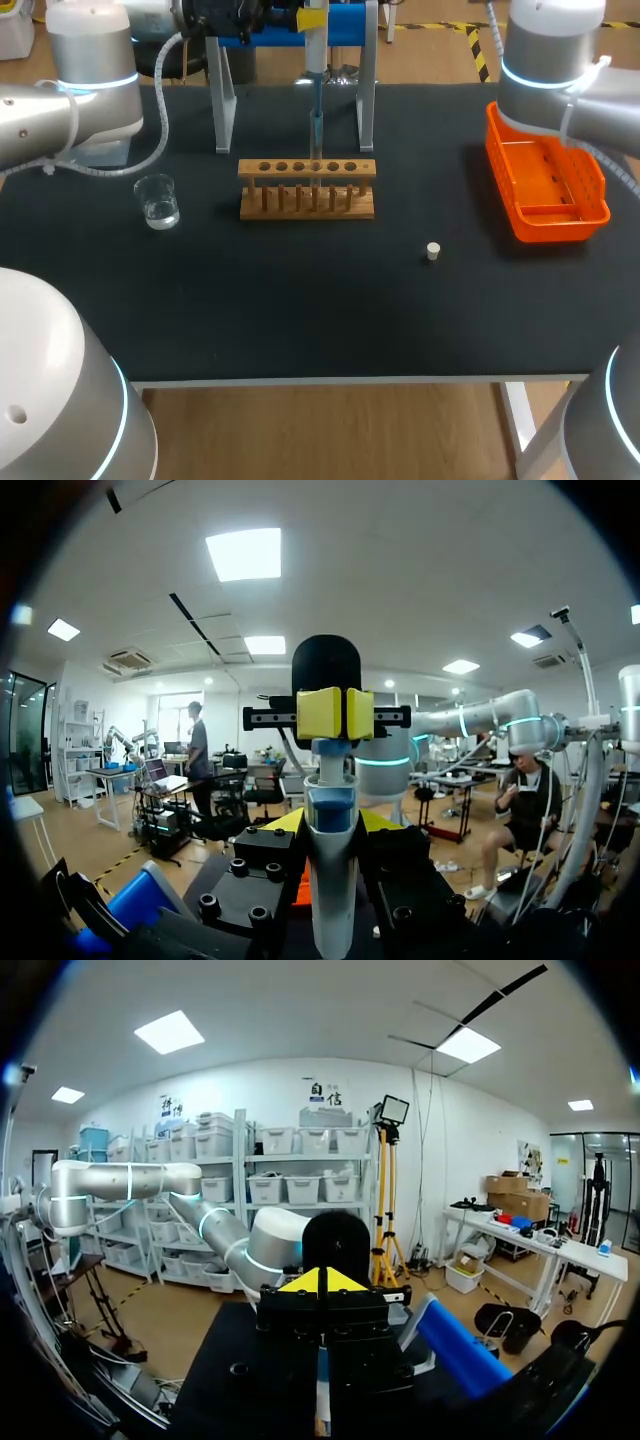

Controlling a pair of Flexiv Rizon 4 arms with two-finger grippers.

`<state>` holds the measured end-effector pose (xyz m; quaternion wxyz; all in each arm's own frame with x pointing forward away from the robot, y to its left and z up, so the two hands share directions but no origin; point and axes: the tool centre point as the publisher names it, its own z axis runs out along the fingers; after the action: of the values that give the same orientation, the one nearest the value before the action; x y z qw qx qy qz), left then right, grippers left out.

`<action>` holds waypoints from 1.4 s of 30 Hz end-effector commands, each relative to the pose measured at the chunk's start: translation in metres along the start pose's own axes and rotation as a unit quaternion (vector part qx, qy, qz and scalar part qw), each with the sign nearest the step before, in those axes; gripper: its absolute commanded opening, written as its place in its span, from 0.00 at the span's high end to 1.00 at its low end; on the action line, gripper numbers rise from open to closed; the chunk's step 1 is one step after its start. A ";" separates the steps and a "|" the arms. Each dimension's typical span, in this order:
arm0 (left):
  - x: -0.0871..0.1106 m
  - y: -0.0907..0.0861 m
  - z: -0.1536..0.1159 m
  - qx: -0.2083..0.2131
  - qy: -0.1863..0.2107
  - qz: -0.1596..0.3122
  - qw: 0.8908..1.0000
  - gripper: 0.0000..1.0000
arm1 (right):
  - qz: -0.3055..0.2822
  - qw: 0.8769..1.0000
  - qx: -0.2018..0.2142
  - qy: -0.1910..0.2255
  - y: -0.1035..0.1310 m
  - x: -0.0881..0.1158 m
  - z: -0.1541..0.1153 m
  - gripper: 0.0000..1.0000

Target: Invert the test tube, pick up the pipette, mount the tip to pipette, aspirate from beaker and dispense into the tube, eject the tip, return the pipette, and cap with the stopper.

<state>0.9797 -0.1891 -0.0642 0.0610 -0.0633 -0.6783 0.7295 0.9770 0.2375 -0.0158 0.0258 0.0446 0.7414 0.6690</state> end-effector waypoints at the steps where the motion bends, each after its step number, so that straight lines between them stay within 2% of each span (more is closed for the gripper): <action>1: -0.002 -0.004 -0.001 0.001 0.002 0.001 1.000 1.00 | 0.003 1.000 0.001 0.001 -0.008 0.000 0.000 1.00; 18: -0.002 -0.004 -0.001 0.001 0.002 0.001 1.000 1.00 | 0.015 1.000 0.005 0.003 -0.016 0.001 0.000 1.00; 28: -0.002 -0.004 -0.001 0.001 0.002 0.001 1.000 1.00 | -0.007 1.000 -0.009 0.002 0.006 0.003 -0.003 1.00; 37: -0.002 -0.004 -0.001 0.001 0.002 0.001 1.000 1.00 | -0.041 0.999 -0.024 0.000 0.029 0.013 -0.015 1.00; 39: -0.002 -0.004 -0.001 0.001 0.002 0.001 1.000 1.00 | -0.047 0.999 -0.024 0.000 0.033 0.016 -0.019 0.53; 40: -0.002 -0.004 -0.001 0.001 0.002 0.001 1.000 1.00 | -0.052 0.998 -0.029 0.001 0.035 0.017 -0.022 0.15; 41: -0.002 -0.004 -0.001 0.001 0.002 0.001 1.000 1.00 | -0.056 0.998 -0.035 0.004 0.037 0.019 -0.025 0.00; 42: -0.002 -0.004 -0.001 0.001 0.002 0.001 1.000 1.00 | -0.059 0.998 -0.037 0.005 0.038 0.021 -0.028 0.00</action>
<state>0.9803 -0.1893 -0.0610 0.0604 -0.0639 -0.6771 0.7306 0.9630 0.2276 0.0241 0.0603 -0.0018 0.7211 0.6902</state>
